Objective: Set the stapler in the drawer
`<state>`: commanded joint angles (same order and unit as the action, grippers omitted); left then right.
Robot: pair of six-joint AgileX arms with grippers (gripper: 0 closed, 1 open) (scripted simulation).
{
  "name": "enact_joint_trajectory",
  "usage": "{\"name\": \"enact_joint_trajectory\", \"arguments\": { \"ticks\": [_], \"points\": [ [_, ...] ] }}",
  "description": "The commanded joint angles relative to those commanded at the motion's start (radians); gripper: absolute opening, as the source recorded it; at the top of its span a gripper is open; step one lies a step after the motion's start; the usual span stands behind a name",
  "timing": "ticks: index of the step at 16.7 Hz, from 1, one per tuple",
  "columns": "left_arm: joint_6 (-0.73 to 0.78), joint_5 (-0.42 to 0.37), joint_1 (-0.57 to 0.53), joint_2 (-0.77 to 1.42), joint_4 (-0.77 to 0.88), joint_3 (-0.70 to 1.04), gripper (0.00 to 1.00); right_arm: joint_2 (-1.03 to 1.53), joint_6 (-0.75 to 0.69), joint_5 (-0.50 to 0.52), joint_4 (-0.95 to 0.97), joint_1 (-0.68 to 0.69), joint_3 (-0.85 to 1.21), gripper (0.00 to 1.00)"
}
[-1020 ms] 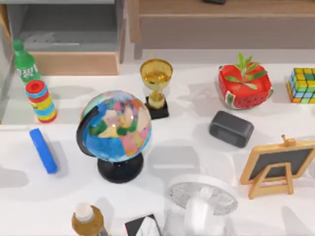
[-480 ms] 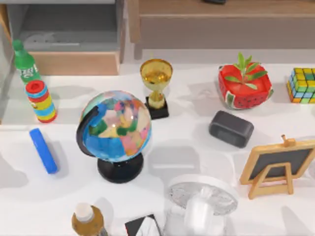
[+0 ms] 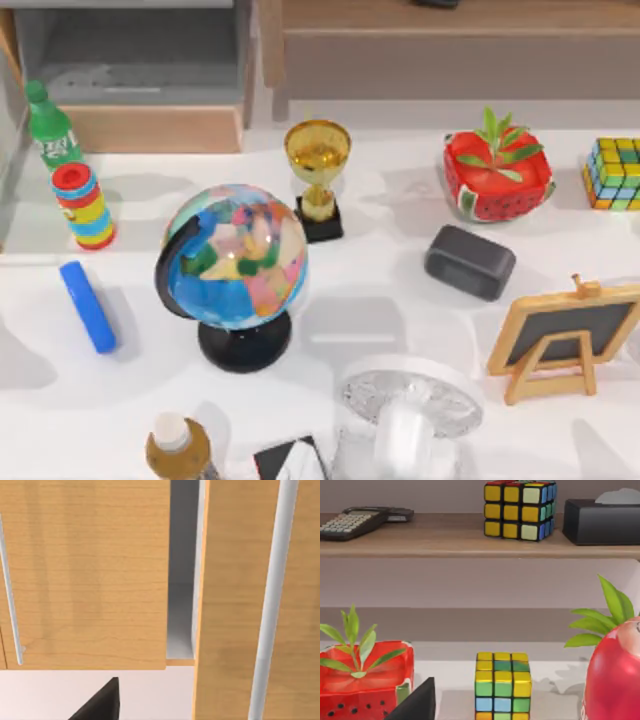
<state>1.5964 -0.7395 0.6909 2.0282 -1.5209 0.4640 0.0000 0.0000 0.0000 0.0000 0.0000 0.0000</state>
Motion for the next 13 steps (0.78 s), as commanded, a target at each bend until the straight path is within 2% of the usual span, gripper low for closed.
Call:
{"name": "enact_joint_trajectory", "arguments": {
  "ticks": [9, 13],
  "points": [
    [0.002, -0.031, 0.028, -0.010, -0.022, -0.038, 1.00, 0.000, 0.000, 0.000, 0.000, 0.000, 0.000, 1.00],
    [-0.089, -0.050, 0.014, -0.098, -0.028, 0.044, 1.00, 0.000, 0.000, 0.000, 0.000, 0.000, 0.000, 1.00]
  ]
}}
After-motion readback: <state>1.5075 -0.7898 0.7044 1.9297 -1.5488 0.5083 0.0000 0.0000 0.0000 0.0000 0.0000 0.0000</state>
